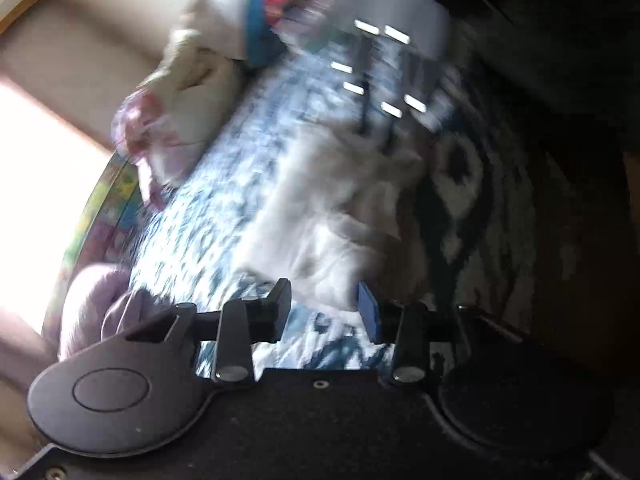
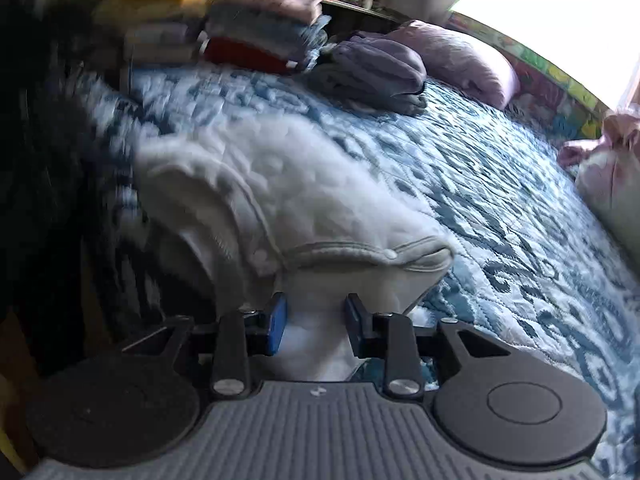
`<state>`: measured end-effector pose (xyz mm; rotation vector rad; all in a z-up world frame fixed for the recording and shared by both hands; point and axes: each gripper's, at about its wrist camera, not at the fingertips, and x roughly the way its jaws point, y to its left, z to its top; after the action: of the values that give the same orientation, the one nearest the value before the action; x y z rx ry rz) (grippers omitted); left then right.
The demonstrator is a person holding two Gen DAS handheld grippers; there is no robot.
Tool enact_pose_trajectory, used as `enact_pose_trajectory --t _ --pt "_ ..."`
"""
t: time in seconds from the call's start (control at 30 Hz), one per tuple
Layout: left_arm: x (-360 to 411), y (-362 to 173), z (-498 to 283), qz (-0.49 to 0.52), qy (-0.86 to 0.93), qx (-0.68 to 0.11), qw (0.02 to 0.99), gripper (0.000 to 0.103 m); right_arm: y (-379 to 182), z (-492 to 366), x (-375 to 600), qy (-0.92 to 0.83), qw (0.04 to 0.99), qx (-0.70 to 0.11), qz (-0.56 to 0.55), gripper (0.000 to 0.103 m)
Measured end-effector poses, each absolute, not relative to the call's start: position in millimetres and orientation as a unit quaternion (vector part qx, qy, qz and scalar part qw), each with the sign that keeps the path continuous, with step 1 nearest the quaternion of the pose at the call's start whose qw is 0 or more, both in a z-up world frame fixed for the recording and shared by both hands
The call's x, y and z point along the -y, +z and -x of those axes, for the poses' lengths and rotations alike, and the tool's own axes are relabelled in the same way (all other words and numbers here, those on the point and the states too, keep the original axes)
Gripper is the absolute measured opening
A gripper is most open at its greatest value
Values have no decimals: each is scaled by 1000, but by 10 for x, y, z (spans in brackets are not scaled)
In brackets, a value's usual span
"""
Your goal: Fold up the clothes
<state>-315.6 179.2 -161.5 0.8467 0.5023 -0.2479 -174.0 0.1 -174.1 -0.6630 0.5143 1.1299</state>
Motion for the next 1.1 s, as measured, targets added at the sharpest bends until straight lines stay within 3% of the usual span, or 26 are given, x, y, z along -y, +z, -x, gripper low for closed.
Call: enact_pose_trajectory --t 0.13,0.23,0.3,0.47,0.73,0.9,1.1 --pt "-1949 -1292 2989 -266 -62 -210 939 38 -1557 1792 180 525 776 -225 268 32" --pt "-1936 -1385 2595 -180 -36 -236 954 34 -1413 1808 225 526 779 -216 263 32" --pt "-1834 -1625 2406 -169 -30 -273 947 24 -1305 1763 220 525 786 -210 249 32" --pt "-1489 -2135 2210 -220 4 -307 926 21 -1163 1634 81 508 816 -192 197 32" --pt "-1421 -2289 2301 -234 30 -276 932 21 -1946 1350 -311 453 829 -254 210 32" --pt "-1666 -1975 2424 -142 -24 -281 949 22 -1747 1394 -194 452 834 -249 195 32" --pt "-1935 -1581 2572 -36 -8 -224 974 22 -1415 1535 74 455 851 -201 167 32"
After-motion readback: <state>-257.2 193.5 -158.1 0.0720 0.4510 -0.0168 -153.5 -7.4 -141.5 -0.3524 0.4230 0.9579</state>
